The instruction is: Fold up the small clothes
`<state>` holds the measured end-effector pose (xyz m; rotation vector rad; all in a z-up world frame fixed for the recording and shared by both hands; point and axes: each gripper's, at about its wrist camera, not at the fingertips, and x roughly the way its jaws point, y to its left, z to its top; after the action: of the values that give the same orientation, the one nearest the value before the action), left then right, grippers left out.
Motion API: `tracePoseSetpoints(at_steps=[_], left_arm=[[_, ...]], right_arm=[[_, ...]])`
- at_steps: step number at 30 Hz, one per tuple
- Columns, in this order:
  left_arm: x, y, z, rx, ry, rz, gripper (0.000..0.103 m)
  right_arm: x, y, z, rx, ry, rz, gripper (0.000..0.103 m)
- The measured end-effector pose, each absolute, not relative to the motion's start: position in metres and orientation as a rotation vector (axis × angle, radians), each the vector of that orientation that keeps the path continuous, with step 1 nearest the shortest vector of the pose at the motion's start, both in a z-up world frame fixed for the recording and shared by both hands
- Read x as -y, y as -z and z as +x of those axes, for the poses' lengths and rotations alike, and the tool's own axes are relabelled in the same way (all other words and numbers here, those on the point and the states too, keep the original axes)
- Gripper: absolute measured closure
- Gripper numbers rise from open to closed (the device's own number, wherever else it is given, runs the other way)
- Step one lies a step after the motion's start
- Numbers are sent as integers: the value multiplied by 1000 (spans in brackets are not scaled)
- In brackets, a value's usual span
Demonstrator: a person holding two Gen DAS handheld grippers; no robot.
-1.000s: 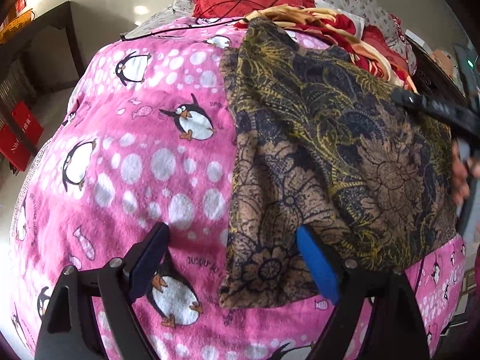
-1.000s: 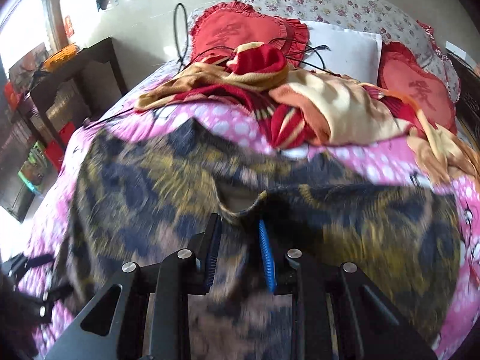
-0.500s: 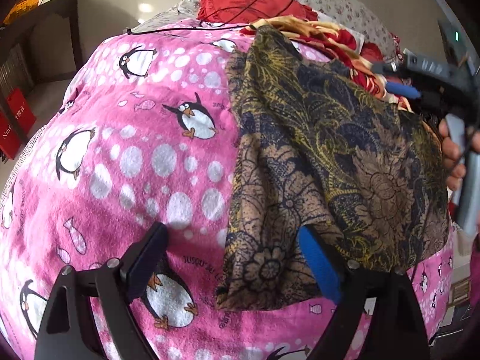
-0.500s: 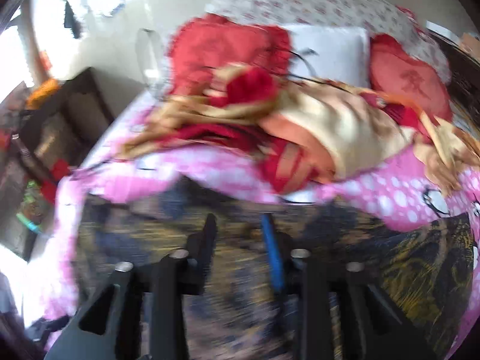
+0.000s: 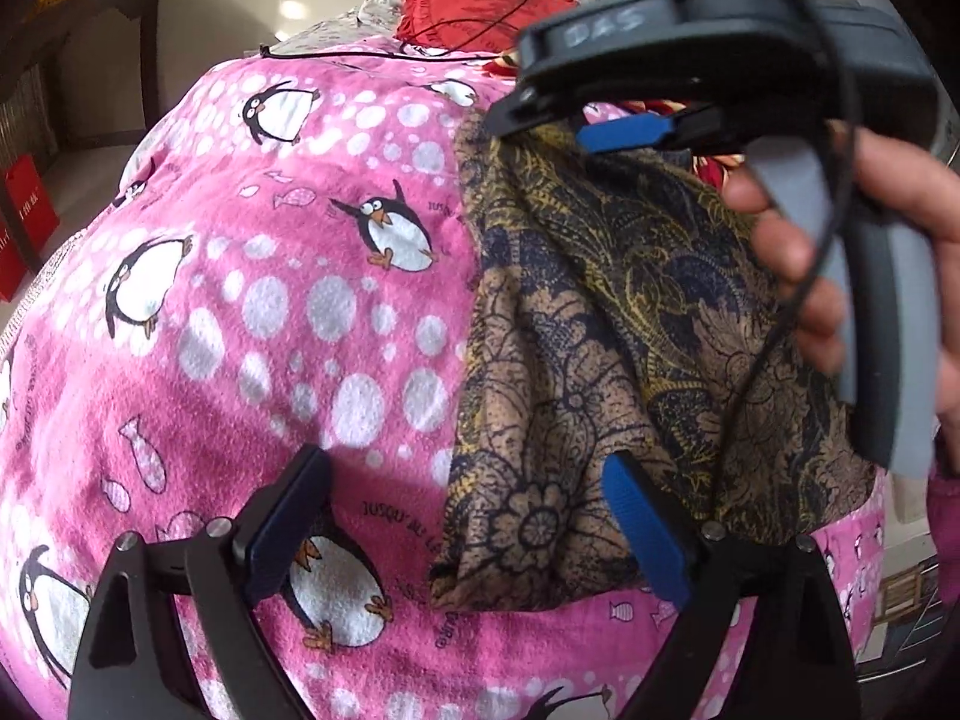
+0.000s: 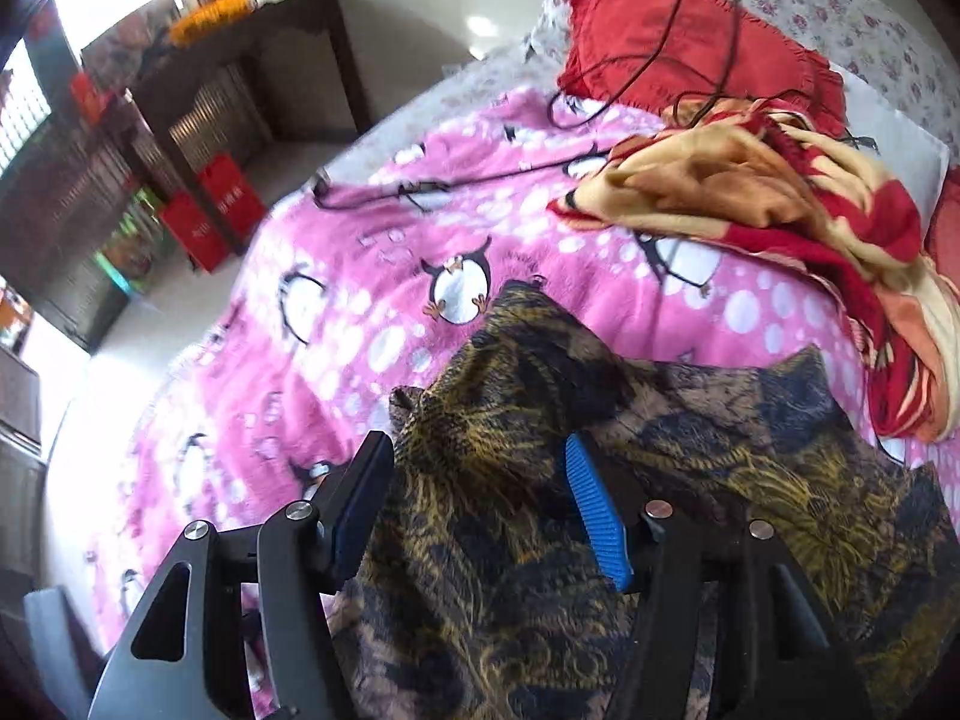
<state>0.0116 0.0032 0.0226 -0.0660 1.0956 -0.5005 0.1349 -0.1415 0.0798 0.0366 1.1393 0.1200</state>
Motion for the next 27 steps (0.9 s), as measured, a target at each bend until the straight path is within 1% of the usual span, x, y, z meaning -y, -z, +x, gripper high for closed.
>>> tracePoseSetpoints(at_steps=[3, 9, 12, 14, 16, 17, 18, 19, 22, 24, 27], left_arm=[[-4, -22, 13, -1096, 505, -77, 6], [2, -21, 12, -1087, 503, -57, 4], [2, -21, 12, -1092, 507, -63, 4], [5, -24, 12, -1101, 508, -74, 4], [2, -27, 16, -1112, 509, -96, 4], [0, -28, 18, -1116, 507, -114, 4], [-2, -30, 20, -1117, 505, -132, 4], [-3, -31, 22, -1116, 503, -152, 4], [0, -37, 27, -1102, 515, -159, 4], [5, -40, 30, -1081, 544, -156, 4], [17, -35, 33, -1105, 586, -149, 4]], right_arm=[[130, -72, 141, -1165, -90, -19, 44], [108, -59, 151, -1192, -35, -164, 31], [102, -53, 152, -1191, 1, -209, 31], [104, -55, 150, -1174, 27, -224, 42], [109, -60, 147, -1163, 16, -233, 64], [114, -62, 146, -1161, 2, -226, 70], [119, -66, 144, -1161, -16, -207, 81], [128, -71, 142, -1164, -50, -160, 87], [150, -85, 135, -1165, -116, -52, 90], [160, -92, 131, -1162, -137, -10, 90], [167, -97, 128, -1161, -156, 28, 90]])
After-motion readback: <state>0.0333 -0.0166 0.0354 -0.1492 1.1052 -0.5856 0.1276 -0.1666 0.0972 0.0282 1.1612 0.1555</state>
